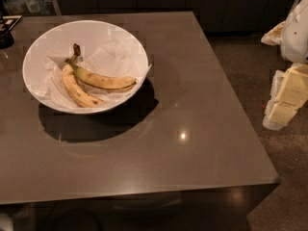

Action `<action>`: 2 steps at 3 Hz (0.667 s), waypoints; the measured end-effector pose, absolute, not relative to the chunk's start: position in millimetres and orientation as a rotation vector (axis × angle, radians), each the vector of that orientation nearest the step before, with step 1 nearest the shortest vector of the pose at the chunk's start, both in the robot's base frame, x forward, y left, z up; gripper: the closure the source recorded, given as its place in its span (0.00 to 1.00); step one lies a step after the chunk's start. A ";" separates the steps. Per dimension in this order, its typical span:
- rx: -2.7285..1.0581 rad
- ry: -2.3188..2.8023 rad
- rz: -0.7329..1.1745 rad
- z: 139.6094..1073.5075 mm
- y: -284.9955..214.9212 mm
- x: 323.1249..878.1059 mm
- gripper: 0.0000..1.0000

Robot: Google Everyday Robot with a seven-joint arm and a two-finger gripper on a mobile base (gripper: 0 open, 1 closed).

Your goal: Pick banana from white bowl

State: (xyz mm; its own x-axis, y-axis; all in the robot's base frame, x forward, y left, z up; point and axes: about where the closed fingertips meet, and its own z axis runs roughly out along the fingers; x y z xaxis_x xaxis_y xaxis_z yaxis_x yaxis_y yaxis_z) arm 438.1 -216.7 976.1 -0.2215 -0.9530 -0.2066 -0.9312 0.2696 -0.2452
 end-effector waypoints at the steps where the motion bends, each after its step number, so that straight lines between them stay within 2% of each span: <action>1: -1.725 2.232 -0.098 976.1 -216.7 438.1 0.00; 2: -1.743 2.207 -0.086 984.6 -205.0 442.8 0.00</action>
Offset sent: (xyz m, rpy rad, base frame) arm 0.0094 0.0255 0.0139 0.0194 0.0205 0.0533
